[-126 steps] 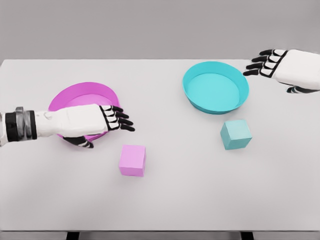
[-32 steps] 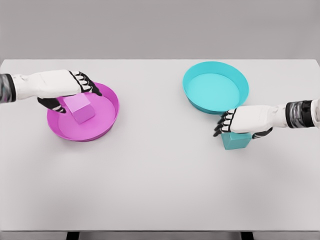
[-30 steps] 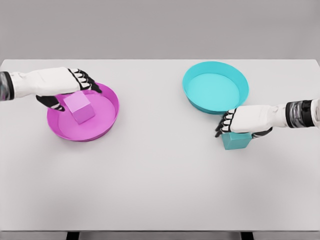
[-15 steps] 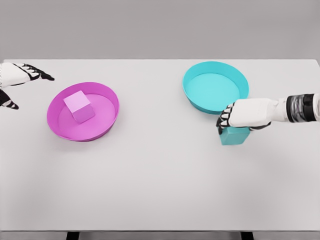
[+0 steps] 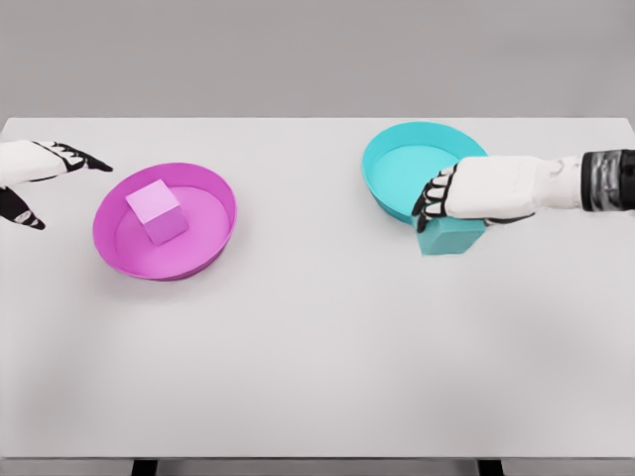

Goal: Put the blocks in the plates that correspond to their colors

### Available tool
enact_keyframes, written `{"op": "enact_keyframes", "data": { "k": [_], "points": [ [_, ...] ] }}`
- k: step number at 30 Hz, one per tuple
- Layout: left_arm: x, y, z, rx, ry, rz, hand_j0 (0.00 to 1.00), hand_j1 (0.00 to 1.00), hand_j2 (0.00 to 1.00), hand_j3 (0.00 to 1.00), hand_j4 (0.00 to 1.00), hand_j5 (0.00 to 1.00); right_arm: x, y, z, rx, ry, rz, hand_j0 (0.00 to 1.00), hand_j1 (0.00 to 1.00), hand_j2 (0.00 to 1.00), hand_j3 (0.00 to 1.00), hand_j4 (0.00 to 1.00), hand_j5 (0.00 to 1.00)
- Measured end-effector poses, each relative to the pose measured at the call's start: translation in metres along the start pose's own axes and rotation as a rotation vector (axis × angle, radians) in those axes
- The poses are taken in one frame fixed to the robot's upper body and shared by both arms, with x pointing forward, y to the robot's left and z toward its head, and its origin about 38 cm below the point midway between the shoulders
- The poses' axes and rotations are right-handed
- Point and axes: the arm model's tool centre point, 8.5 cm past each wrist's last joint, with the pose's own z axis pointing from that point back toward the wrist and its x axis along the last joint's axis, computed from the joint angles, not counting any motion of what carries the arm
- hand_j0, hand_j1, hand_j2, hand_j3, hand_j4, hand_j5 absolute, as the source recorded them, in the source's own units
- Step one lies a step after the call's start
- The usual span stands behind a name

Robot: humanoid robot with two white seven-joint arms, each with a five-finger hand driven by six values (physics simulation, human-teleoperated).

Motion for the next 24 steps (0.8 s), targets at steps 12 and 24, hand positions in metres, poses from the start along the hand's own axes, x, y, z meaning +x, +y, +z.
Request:
{"op": "enact_keyframes", "data": {
  "k": [12, 24],
  "points": [
    [0.002, -0.002, -0.005, 0.001, -0.009, 0.008, 1.00, 1.00, 1.00, 1.00, 1.00, 1.00, -0.049, -0.020, -0.015, -0.032, 0.091, -0.035, 0.63, 0.63, 0.63, 0.63, 0.63, 0.63],
    [0.000, -0.006, -0.009, -0.001, -0.006, 0.027, 1.00, 1.00, 1.00, 1.00, 1.00, 1.00, -0.090, -0.022, -0.030, -0.026, 0.184, -0.094, 0.66, 0.66, 0.66, 0.66, 0.66, 0.66]
  ]
}}
